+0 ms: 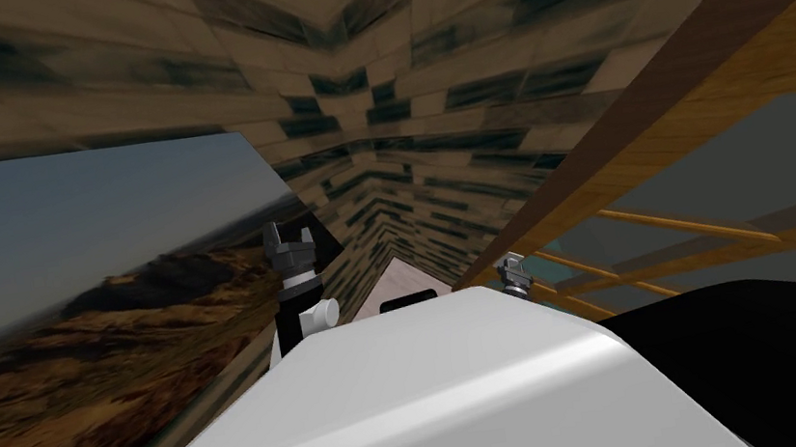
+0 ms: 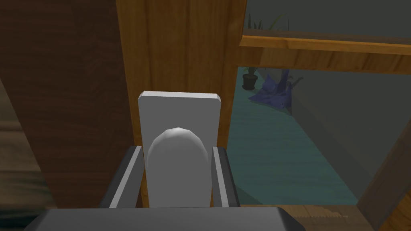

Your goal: Pull the door open

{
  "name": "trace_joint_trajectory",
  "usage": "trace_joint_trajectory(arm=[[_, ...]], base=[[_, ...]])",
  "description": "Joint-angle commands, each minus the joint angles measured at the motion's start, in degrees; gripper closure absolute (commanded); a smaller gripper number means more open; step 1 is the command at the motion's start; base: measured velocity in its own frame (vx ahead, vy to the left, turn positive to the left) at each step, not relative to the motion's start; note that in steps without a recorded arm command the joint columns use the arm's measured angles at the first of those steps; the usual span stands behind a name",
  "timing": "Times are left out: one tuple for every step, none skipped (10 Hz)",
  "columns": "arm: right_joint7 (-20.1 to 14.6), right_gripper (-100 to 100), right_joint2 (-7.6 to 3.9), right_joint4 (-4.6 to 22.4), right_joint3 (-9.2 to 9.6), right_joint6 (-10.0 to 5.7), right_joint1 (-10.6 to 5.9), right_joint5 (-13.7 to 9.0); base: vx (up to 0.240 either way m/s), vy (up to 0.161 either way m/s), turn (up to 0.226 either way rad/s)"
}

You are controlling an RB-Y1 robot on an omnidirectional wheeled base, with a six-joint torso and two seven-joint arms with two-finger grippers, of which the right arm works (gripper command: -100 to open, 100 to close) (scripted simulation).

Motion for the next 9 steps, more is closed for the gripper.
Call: trace_joint_trajectory(arm=[[-0.03, 100, -0.06, 0.04, -0.07, 0.05, 0.02, -0.05], [-0.03, 100, -0.06, 0.04, -0.07, 0.05, 0.02, -0.05], [-0.44, 100, -0.29, -0.41, 0.87, -0.2, 0.27, 0.61], [-0.57, 100, -0.38, -0.53, 1.14, -0.26, 0.36, 0.8], [-0.88, 100, -0.59, -0.82, 1.77, -0.4, 0.56, 1.24], [-1.22, 100, -0.82, -1.13, 2.45, -0.56, 0.79, 1.73], [-1.58, 100, -1.06, -1.46, 3.17, -0.73, 1.02, 2.24], [-1.94, 100, -1.3, -1.79, 3.88, -0.9, 1.25, 2.74], [-2.42, 100, -1.62, -2.24, 4.87, -1.12, 1.57, 3.43]], base=[[0.0, 0.0, 0.0], [0.0, 0.0, 0.0], [-0.102, 0.047, 0.036], [-0.141, 0.061, 0.026], [-0.157, 0.063, 0.031], [-0.187, 0.065, 0.049], [-0.19, 0.081, 0.053], [-0.199, 0.07, 0.043], [-0.258, 0.022, 0.072]])
